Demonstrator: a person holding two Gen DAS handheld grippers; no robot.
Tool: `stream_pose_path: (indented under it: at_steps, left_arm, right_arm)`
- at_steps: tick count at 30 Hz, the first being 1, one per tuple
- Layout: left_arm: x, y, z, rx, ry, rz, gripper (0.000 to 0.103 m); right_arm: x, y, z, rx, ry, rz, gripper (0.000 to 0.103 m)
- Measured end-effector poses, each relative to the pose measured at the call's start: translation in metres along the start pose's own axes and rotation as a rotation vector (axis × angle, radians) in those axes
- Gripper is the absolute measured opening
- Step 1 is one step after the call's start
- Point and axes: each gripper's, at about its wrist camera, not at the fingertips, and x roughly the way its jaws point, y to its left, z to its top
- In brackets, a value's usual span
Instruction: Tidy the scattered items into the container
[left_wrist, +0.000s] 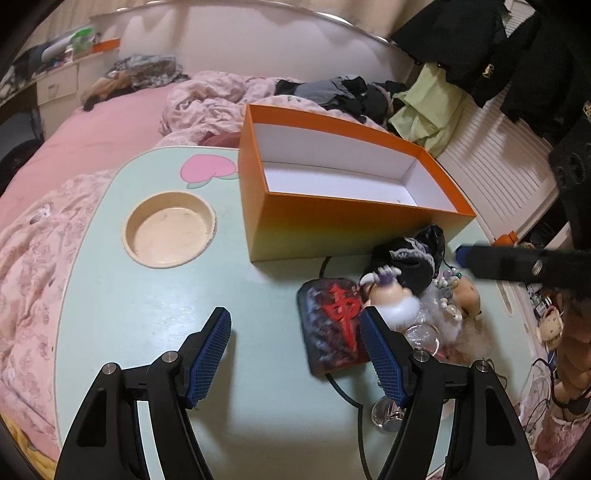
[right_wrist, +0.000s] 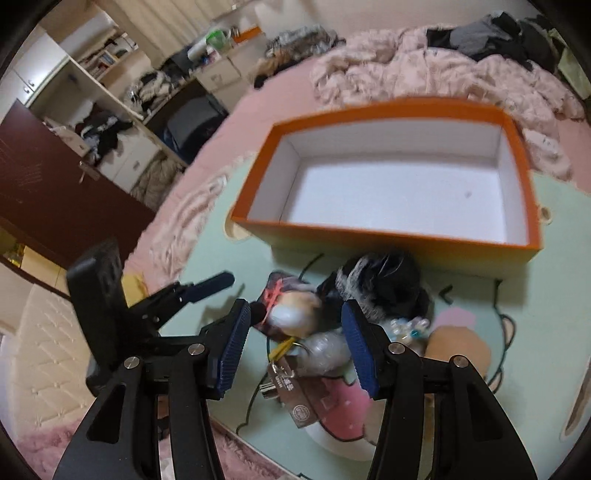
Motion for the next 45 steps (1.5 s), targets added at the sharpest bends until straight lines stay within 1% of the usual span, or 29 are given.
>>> stream_pose_path:
  at_steps: [2, 3, 6, 7, 8, 10, 13, 17, 19, 24, 26, 28, 30, 33, 35, 36, 37, 40, 43, 45]
  left_arm:
    - [0.002, -0.001, 0.002, 0.006, 0.003, 0.002, 0.072]
    - [0.003, -0.001, 0.003, 0.01, 0.005, 0.004, 0.072]
    - [0.003, -0.003, 0.01, 0.011, -0.001, 0.015, 0.072]
    - [0.002, -0.005, 0.014, 0.011, -0.009, 0.015, 0.072]
    - [0.0, -0.007, 0.018, 0.014, -0.018, 0.016, 0.072]
    - [-0.003, -0.013, 0.027, 0.033, -0.029, 0.033, 0.072]
    - [-0.002, -0.02, 0.038, 0.057, -0.027, 0.07, 0.072]
    - [0.009, -0.023, 0.047, 0.064, 0.019, 0.093, 0.072]
    - [0.014, -0.023, 0.051, 0.073, 0.031, 0.102, 0.072]
    - [0.032, -0.018, 0.065, 0.073, 0.069, 0.157, 0.072]
    - [0.031, -0.018, 0.067, 0.074, 0.072, 0.163, 0.072]
    - [0.021, -0.022, 0.069, 0.08, 0.061, 0.126, 0.072]
    - [0.008, -0.03, 0.076, 0.1, 0.045, 0.114, 0.072]
    - [-0.006, -0.05, 0.098, 0.17, -0.007, 0.147, 0.073]
    - [-0.007, -0.06, 0.121, 0.186, -0.007, 0.155, 0.074]
    - [-0.005, -0.061, 0.131, 0.173, 0.004, 0.146, 0.074]
    - [-0.002, -0.06, 0.139, 0.157, 0.021, 0.14, 0.074]
    - [0.021, -0.056, 0.156, 0.129, 0.104, 0.139, 0.075]
    - [0.04, -0.05, 0.158, 0.111, 0.151, 0.158, 0.075]
    - [0.047, -0.049, 0.156, 0.111, 0.165, 0.155, 0.075]
  right_arm:
    - [-0.013, -0.006, 0.0, 0.006, -0.05, -0.038, 0.053]
    - [-0.018, -0.009, 0.0, 0.008, -0.069, -0.071, 0.053]
    - [-0.032, -0.018, -0.002, 0.006, -0.123, -0.222, 0.053]
    - [-0.035, -0.019, -0.003, -0.007, -0.131, -0.295, 0.053]
    - [-0.036, -0.019, -0.004, -0.021, -0.132, -0.366, 0.053]
    - [-0.034, -0.016, -0.009, -0.048, -0.123, -0.467, 0.053]
    - [-0.025, -0.011, -0.013, -0.071, -0.101, -0.546, 0.053]
    - [-0.015, -0.007, -0.017, -0.118, -0.1, -0.604, 0.053]
    - [-0.012, -0.005, -0.018, -0.136, -0.093, -0.61, 0.053]
    - [-0.008, 0.004, -0.018, -0.18, -0.098, -0.627, 0.053]
    - [-0.008, 0.004, -0.017, -0.186, -0.098, -0.626, 0.053]
    - [-0.011, 0.001, -0.016, -0.169, -0.09, -0.601, 0.053]
    - [-0.015, 0.0, -0.012, -0.156, -0.085, -0.578, 0.053]
    - [-0.029, 0.005, 0.004, -0.153, -0.109, -0.561, 0.053]
    - [-0.033, 0.011, 0.018, -0.167, -0.118, -0.576, 0.055]
    - [-0.034, 0.012, 0.026, -0.172, -0.127, -0.583, 0.057]
    - [-0.034, 0.011, 0.035, -0.169, -0.137, -0.595, 0.061]
    - [-0.027, -0.005, 0.058, -0.113, -0.12, -0.62, 0.062]
    - [-0.012, -0.031, 0.072, -0.026, -0.055, -0.618, 0.062]
    - [-0.007, -0.04, 0.073, 0.0, -0.038, -0.61, 0.062]
